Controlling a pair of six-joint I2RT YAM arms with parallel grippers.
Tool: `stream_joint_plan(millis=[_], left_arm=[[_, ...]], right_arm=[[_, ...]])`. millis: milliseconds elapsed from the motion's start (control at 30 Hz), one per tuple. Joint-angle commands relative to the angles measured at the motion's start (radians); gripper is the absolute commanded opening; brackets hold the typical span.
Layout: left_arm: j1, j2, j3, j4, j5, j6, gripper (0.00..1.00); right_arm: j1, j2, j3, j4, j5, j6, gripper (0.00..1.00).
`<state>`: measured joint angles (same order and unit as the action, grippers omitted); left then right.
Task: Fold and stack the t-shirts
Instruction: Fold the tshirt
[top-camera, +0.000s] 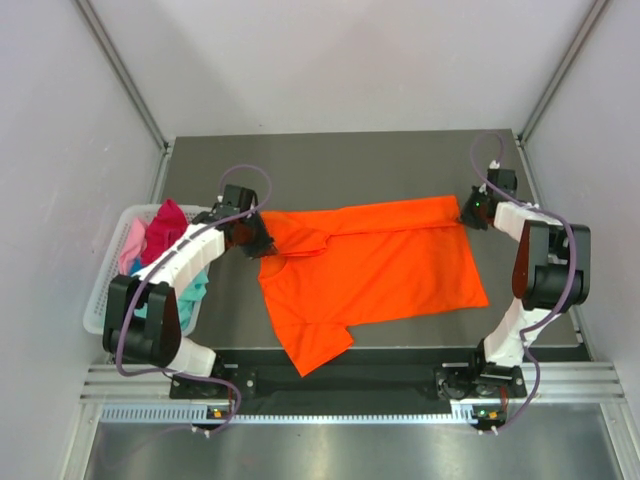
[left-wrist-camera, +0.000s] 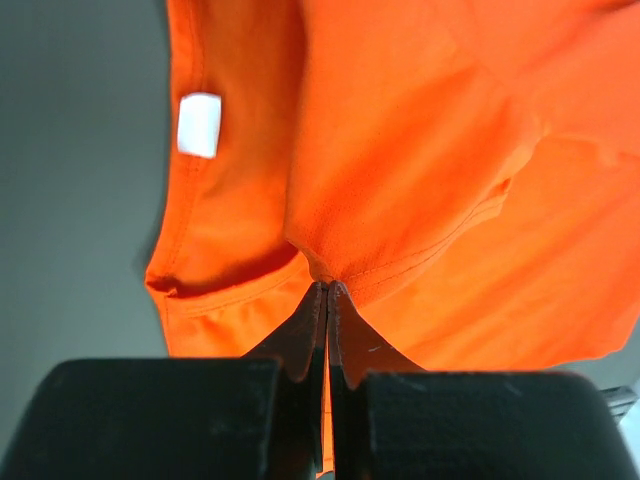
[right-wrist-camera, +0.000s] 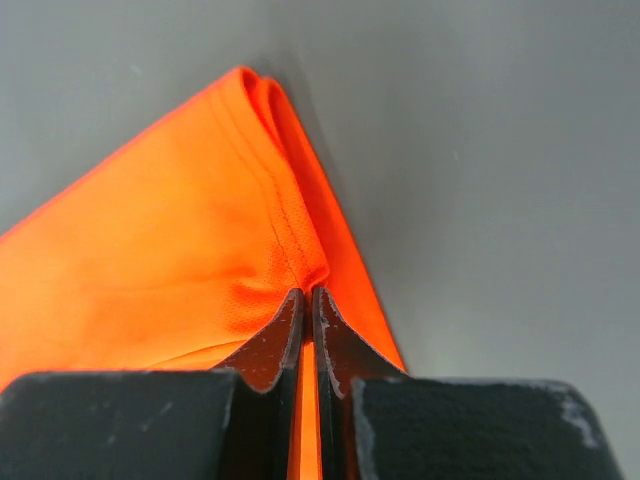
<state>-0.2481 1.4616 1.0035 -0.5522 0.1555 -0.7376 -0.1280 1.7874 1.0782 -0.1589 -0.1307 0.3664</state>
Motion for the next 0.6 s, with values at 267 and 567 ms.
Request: stream_joint_plan(millis=[267, 567], left_arm=[[-0.056, -0.090, -0.055, -0.029, -0.096, -0.013, 0.00], [-0.079, -0.075, -0.101, -0.031, -0.093, -0.016, 0.01]], right_arm=[[-0.024, -0.063, -0.012, 0.009, 0.069, -0.018, 0.00], [-0.024, -0.066, -0.041, -0.004, 0.060, -0.014, 0.02]])
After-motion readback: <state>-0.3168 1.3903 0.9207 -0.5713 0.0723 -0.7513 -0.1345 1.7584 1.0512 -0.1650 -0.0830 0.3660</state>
